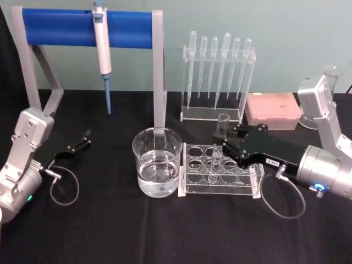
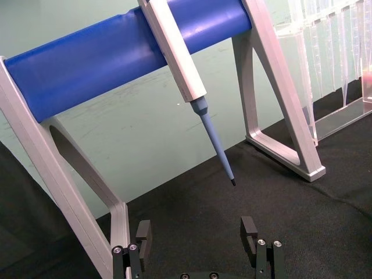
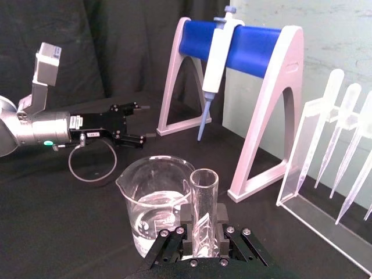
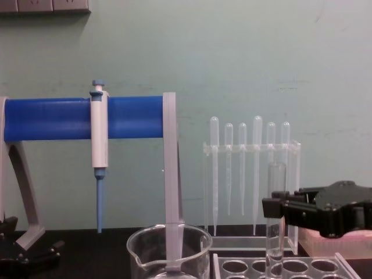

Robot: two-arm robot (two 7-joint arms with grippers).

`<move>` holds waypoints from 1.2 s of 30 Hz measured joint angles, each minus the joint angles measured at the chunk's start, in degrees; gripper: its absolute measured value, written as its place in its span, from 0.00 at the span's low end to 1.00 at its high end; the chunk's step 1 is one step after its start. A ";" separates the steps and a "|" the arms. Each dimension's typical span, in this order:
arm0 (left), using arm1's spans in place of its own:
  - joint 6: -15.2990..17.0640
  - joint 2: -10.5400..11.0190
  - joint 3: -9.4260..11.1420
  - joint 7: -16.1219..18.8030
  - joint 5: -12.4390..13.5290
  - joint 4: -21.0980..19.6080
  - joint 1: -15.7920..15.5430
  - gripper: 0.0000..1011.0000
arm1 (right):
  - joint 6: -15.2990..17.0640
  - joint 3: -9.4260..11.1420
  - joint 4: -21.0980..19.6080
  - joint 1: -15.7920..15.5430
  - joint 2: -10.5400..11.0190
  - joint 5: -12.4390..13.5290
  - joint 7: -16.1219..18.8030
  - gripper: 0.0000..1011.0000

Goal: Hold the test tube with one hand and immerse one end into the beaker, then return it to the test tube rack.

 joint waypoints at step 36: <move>0.00 0.00 0.00 0.00 0.00 0.00 0.00 0.99 | -1.89 2.53 -2.98 -1.81 -0.31 -1.24 -1.59 0.73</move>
